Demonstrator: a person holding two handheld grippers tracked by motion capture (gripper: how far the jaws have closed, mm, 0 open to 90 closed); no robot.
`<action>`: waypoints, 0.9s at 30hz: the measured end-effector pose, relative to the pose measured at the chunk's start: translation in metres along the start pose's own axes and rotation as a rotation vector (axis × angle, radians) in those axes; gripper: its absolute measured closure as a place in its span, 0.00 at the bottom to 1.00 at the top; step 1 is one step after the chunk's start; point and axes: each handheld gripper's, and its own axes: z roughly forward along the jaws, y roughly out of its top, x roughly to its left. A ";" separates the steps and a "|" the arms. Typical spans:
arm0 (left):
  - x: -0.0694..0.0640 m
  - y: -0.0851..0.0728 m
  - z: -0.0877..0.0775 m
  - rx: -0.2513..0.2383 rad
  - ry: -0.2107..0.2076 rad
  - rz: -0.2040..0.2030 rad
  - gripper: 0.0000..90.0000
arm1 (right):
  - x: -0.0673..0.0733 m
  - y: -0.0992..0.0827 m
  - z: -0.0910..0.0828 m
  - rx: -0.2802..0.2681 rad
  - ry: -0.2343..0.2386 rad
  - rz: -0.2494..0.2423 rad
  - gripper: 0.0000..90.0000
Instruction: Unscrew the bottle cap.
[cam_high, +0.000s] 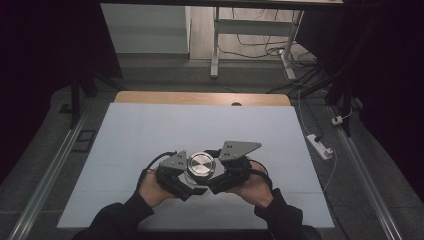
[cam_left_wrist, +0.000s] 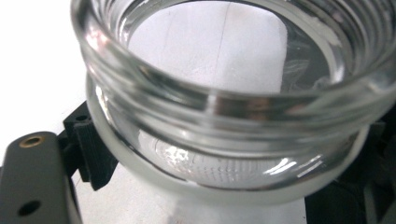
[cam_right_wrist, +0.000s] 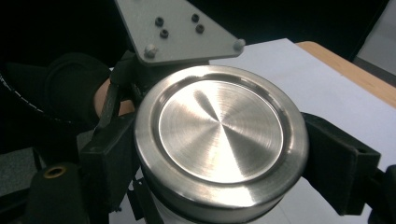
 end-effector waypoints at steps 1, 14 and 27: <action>0.001 0.000 0.000 0.002 0.004 -0.002 0.17 | -0.001 0.001 -0.003 -0.005 -0.007 0.003 0.20; 0.005 -0.003 -0.004 0.019 0.029 -0.010 0.17 | -0.008 -0.001 -0.012 -0.007 -0.050 0.014 0.20; 0.021 -0.010 -0.010 0.039 0.102 -0.046 0.17 | -0.006 -0.005 -0.013 0.003 -0.049 0.012 0.20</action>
